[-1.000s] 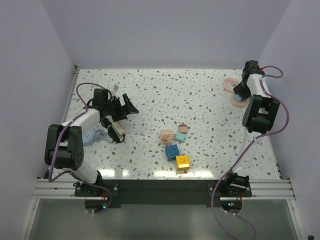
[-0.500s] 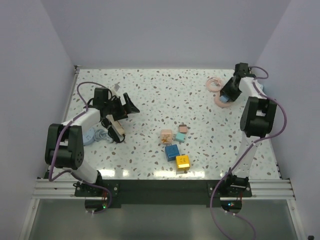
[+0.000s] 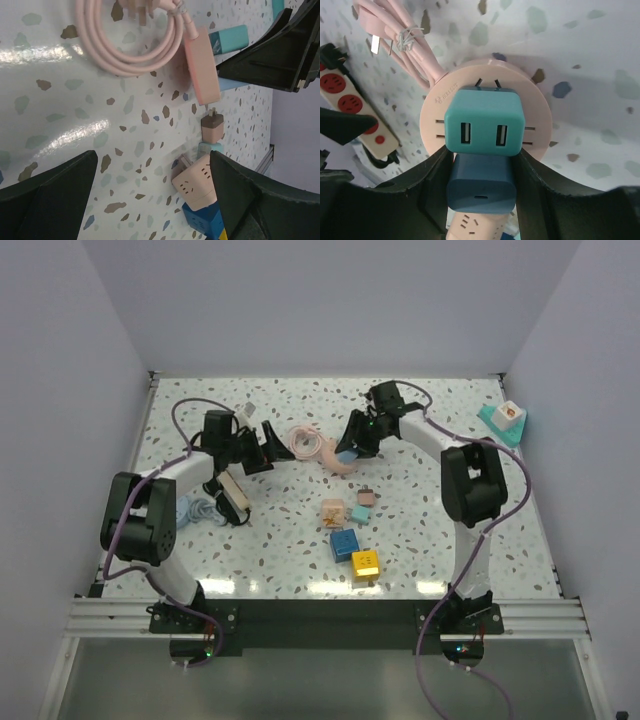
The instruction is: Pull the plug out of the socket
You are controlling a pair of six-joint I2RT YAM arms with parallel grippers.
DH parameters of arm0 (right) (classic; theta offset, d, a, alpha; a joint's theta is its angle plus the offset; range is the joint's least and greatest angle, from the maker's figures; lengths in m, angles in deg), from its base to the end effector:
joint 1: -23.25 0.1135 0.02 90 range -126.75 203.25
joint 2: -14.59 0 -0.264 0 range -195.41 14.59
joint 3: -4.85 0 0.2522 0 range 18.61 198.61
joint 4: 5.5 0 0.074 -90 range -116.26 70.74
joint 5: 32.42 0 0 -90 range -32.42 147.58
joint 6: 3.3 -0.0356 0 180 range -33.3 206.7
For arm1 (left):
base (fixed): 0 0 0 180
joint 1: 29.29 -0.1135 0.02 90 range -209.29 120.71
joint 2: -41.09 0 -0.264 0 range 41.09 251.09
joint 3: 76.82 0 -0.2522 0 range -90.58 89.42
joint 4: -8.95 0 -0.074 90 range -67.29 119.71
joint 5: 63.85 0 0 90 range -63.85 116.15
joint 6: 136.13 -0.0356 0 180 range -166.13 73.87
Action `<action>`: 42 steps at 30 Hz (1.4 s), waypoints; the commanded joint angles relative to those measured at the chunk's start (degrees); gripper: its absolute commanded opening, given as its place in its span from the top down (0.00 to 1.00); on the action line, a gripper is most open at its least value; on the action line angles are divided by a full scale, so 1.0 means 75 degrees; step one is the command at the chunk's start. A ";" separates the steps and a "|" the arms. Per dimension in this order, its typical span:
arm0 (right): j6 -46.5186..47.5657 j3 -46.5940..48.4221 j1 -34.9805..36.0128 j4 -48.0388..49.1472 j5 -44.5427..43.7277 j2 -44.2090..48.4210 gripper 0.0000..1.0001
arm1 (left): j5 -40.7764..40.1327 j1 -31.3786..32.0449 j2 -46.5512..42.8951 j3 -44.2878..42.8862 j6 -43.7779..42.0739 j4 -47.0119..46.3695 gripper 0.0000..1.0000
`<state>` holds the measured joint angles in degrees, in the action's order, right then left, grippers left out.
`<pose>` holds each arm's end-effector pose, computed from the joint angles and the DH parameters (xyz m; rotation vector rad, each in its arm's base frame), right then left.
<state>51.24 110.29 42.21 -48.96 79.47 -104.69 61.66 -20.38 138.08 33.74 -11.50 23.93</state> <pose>0.4230 0.1594 0.1934 0.2348 2.6820 0.8228 0.3442 -0.0749 0.1893 -0.2022 2.3855 -1.0915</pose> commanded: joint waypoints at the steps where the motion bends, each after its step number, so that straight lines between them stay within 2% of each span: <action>1: -0.0580 -0.0188 0.0131 0.0876 0.0715 0.0342 1.00 | 0.0165 0.0265 0.0181 -0.0287 0.0514 -0.0899 0.00; 11: -0.1306 -0.0576 0.1151 0.2037 0.0644 0.0495 1.00 | -0.0959 0.0828 0.0485 -0.0123 0.1265 -0.1486 0.00; 17: -0.1307 -0.0599 0.1526 0.2084 0.0527 0.0600 1.00 | -0.1452 0.0933 0.0661 -0.0321 0.1207 -0.1275 0.00; 21: -0.1236 -0.0692 0.1725 0.2235 0.0351 0.0799 1.00 | -0.1921 0.1097 0.0814 -0.0720 0.1020 -0.0644 0.01; 22: -0.1283 -0.0785 0.1772 0.2341 0.0339 0.0834 1.00 | -0.2003 0.1132 0.0860 -0.0790 0.0961 -0.0341 0.04; 23: -0.1341 -0.0902 0.1842 0.2643 0.0293 0.0939 1.00 | -0.2201 0.1249 0.1000 -0.0976 0.0937 0.0069 0.12; 27: -0.1436 -0.1161 0.1878 0.3056 0.0269 0.1057 1.00 | -0.2331 0.1309 0.1130 -0.0978 0.1019 0.0353 0.26; 33: -0.1517 -0.1418 0.1948 0.3443 0.0316 0.1150 1.00 | -0.2625 0.1309 0.1107 -0.0802 0.1241 0.0412 0.35; 36: -0.1588 -0.1466 0.1948 0.3525 0.0374 0.1174 1.00 | -0.2812 0.1309 0.1095 -0.0791 0.1312 0.0401 0.35; 40: -0.1798 -0.1560 0.1948 0.3888 0.0655 0.1209 1.00 | -0.2439 0.1309 0.1130 -0.0674 0.1487 -0.0032 0.35; 42: -0.1846 -0.1583 0.1960 0.3924 0.0691 0.1221 1.00 | -0.2321 0.1320 0.1154 -0.0650 0.1535 -0.0311 0.51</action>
<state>39.70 98.07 55.50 -27.14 77.97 -100.82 44.83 -11.20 145.84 27.71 -0.70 24.65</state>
